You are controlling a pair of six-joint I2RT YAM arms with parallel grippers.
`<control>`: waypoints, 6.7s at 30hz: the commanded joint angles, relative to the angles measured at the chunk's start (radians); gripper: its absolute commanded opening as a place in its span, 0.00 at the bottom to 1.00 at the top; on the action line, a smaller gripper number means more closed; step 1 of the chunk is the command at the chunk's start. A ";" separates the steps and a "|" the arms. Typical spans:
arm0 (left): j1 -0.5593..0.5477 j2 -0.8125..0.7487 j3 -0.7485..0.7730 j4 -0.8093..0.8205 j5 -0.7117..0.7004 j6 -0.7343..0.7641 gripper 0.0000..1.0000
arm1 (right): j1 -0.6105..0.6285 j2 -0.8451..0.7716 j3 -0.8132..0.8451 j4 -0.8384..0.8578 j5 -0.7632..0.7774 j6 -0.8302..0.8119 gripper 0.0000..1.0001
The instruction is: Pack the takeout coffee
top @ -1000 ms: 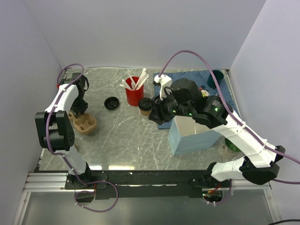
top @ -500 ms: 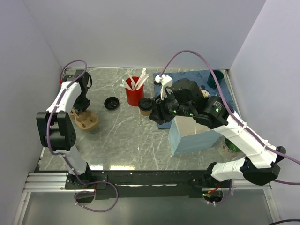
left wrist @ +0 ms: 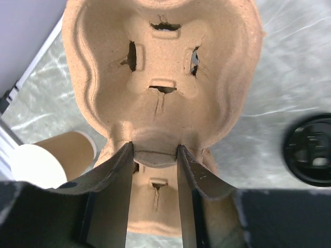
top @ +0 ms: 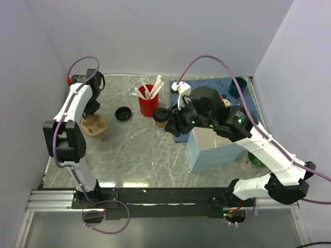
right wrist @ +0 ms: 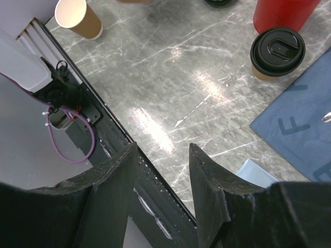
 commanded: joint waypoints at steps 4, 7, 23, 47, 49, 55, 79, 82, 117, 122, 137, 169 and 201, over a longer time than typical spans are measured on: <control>0.019 -0.049 -0.149 0.063 0.074 -0.026 0.35 | -0.010 -0.023 0.006 0.044 -0.012 -0.013 0.52; 0.025 -0.049 -0.195 0.095 0.159 -0.021 0.34 | -0.015 -0.023 0.012 0.034 -0.005 -0.019 0.52; -0.032 -0.017 -0.062 -0.014 0.007 -0.014 0.36 | -0.023 -0.013 0.017 0.044 -0.020 -0.026 0.52; -0.047 -0.342 -0.008 0.017 0.573 0.095 0.33 | -0.067 -0.003 0.152 -0.449 0.402 0.104 0.53; -0.052 -0.377 -0.031 0.026 0.643 0.085 0.33 | -0.066 -0.016 0.129 -0.446 0.370 0.121 0.53; -0.067 -0.431 -0.042 0.051 0.735 0.063 0.33 | -0.064 -0.029 0.018 -0.442 0.296 0.207 0.53; -0.067 -0.515 0.078 -0.026 0.680 0.037 0.34 | 0.045 0.003 0.003 -0.308 0.196 0.441 0.03; -0.067 -0.509 0.113 -0.037 0.682 0.038 0.34 | 0.082 0.023 0.020 -0.271 0.196 0.507 0.05; -0.230 -0.489 0.368 0.017 1.011 0.169 0.33 | 0.218 -0.112 0.141 -0.007 0.224 0.319 0.45; -0.395 -0.440 0.464 0.078 1.065 0.229 0.31 | 0.218 -0.314 -0.023 0.099 0.285 0.207 0.46; -0.664 -0.443 0.410 0.099 0.903 0.637 0.27 | 0.218 -0.542 -0.308 0.211 0.160 -0.077 0.52; -0.740 -0.517 0.204 0.173 1.031 0.759 0.24 | 0.197 -0.336 -0.385 0.404 -0.256 -0.551 0.59; -0.811 -0.549 -0.046 0.294 0.941 0.882 0.25 | 0.200 -0.487 -0.606 0.487 -0.305 -0.543 0.06</control>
